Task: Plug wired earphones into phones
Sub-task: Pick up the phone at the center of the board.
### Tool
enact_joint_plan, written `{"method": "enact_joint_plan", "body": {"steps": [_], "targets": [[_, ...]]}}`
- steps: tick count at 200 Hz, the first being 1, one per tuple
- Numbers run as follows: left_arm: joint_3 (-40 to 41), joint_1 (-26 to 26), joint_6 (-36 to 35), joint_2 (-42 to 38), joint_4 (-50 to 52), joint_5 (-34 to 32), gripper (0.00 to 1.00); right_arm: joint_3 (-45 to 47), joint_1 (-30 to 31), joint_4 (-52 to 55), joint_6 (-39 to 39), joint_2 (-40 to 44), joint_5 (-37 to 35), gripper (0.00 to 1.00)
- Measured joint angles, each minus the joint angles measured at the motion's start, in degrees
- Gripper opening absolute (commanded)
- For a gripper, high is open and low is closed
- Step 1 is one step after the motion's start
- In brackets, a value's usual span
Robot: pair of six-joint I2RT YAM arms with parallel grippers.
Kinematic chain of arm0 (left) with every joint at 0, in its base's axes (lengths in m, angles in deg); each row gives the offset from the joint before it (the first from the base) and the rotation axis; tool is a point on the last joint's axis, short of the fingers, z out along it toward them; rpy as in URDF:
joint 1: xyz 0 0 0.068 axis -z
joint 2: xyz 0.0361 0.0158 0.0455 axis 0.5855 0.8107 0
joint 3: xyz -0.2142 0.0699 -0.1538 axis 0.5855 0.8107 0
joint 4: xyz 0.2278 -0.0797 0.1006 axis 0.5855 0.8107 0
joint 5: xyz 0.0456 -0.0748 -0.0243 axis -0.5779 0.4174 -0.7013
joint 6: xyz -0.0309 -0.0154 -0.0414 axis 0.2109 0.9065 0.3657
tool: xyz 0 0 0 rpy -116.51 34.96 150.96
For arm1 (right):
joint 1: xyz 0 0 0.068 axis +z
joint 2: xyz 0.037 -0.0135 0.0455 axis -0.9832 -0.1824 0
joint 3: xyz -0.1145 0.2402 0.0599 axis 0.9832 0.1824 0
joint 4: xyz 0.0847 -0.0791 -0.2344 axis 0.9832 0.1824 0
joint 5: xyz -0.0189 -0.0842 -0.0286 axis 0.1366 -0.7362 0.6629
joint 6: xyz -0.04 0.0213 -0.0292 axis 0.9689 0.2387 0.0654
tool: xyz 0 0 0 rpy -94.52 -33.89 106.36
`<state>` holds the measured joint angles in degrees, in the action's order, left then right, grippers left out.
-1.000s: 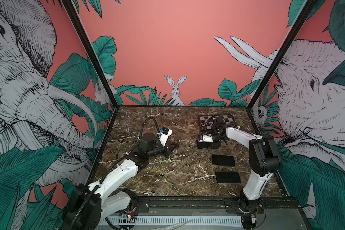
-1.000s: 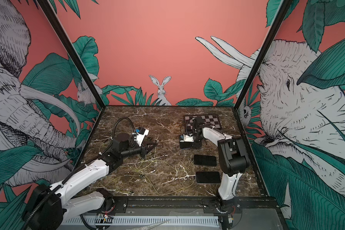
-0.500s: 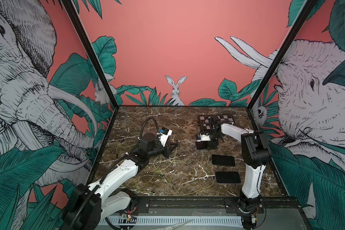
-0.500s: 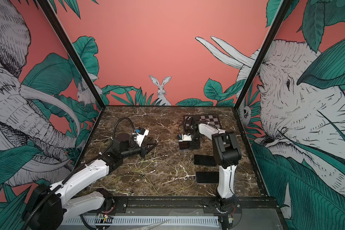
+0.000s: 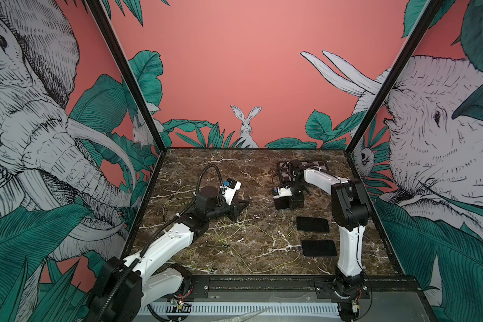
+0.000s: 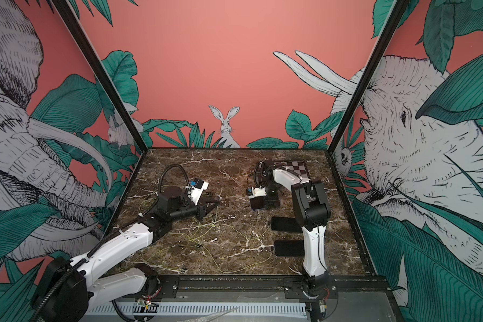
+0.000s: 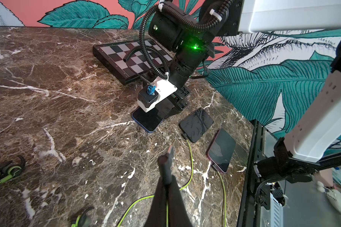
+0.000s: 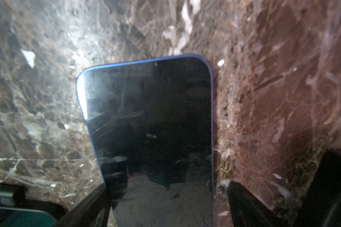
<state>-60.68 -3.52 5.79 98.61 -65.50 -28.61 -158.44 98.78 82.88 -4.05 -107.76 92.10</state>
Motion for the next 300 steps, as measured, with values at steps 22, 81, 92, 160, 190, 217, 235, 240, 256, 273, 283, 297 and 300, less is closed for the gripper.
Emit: {"method": "enact_joint_plan", "body": {"steps": [22, 81, 92, 160, 190, 217, 235, 240, 256, 273, 283, 297, 300], "targets": [[0.00, 0.00, 0.00, 0.00, 0.15, 0.02, 0.00, -1.11, 0.66, 1.27, 0.13, -0.72, -1.81, 0.90], [0.00, 0.00, 0.02, -0.02, 0.17, 0.04, 0.00, -0.76, 1.38, 1.84, 1.14, -0.63, -4.07, 0.78], [0.00, 0.00, 0.02, -0.02, 0.17, 0.04, 0.00, -0.76, 1.53, 2.03, 1.33, -0.63, -4.61, 0.75], [0.00, 0.00, 0.02, -0.02, 0.17, 0.02, 0.00, 2.21, 1.62, 0.09, 2.08, 1.66, -4.35, 0.72], [-0.02, 0.00, 0.00, -0.02, 0.42, -0.15, 0.00, 5.46, 1.25, -3.15, 1.33, 4.22, -3.50, 0.71], [-0.22, 0.00, -0.02, -0.02, 0.72, -0.63, 0.00, 10.16, 0.85, -5.90, -0.39, 7.89, -2.45, 0.71], [-0.48, 0.00, -0.02, -0.02, 0.83, -1.05, 0.00, 12.90, 0.63, -7.28, -2.08, 11.02, -0.68, 0.71], [-0.55, 0.00, -0.02, -0.02, 0.85, -1.07, 0.00, 13.57, 0.57, -7.96, -2.71, 12.13, -0.09, 0.71], [-0.70, 0.00, -0.02, -0.02, 0.96, -1.22, 0.00, 15.45, 0.61, -10.62, -4.44, 15.76, 1.99, 0.71], [-0.70, 0.00, 0.00, 0.00, 0.96, -1.25, 0.00, 17.42, 0.74, -13.73, -6.38, 19.65, 4.13, 0.71], [-0.70, 0.00, 0.00, 0.00, 0.96, -1.25, 0.00, 17.73, 0.83, -14.73, -7.06, 20.98, 4.94, 0.71], [-0.74, 0.00, 0.26, 0.17, 0.94, -1.22, 0.00, 20.24, 1.27, -19.52, -8.96, 23.39, 6.21, 0.71], [-0.74, 0.00, 0.28, 0.24, 0.94, -1.22, 0.00, 20.92, 1.42, -20.39, -9.55, 23.96, 6.49, 0.71]]}}
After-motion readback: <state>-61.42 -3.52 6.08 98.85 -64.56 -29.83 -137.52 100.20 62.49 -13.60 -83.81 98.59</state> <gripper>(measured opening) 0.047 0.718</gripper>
